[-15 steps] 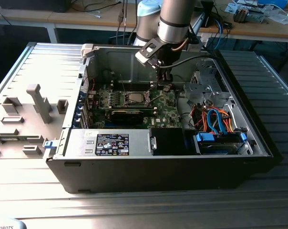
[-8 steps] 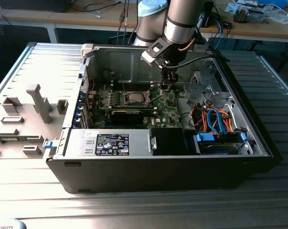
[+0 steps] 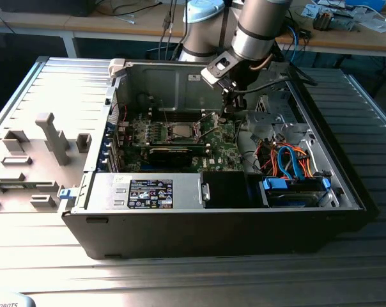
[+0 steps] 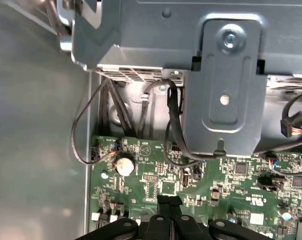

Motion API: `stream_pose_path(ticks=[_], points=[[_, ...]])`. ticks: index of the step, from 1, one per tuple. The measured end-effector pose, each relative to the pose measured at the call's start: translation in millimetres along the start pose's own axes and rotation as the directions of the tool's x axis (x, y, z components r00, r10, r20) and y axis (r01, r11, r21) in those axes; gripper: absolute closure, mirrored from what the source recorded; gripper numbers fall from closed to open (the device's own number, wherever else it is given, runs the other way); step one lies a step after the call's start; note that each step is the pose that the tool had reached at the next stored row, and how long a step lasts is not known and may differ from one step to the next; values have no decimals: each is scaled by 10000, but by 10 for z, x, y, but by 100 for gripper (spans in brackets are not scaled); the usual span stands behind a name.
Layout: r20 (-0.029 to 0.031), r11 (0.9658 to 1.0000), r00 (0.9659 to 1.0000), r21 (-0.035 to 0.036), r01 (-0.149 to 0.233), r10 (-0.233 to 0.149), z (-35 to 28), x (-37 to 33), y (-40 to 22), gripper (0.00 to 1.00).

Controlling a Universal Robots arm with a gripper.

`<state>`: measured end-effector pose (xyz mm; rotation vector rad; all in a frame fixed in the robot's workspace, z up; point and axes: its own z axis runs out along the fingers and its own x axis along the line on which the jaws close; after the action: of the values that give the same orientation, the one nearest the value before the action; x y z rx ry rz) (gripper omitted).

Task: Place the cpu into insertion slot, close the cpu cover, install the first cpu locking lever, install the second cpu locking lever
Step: 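Close the cpu cover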

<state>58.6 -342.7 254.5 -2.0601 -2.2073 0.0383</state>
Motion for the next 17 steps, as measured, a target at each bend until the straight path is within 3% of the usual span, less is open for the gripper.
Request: stream_pose_path(ticks=[3,6,11,17], points=[[-13,9999,10000,147,-9,9,51,-6,25,89],[-25,9999,10000,162,-9,10,87,-7,11,89],[-49,9999,10000,149,-6,6,117,11,-260,89],[-44,10000,10000,78,-1,1,141,14,-495,89]])
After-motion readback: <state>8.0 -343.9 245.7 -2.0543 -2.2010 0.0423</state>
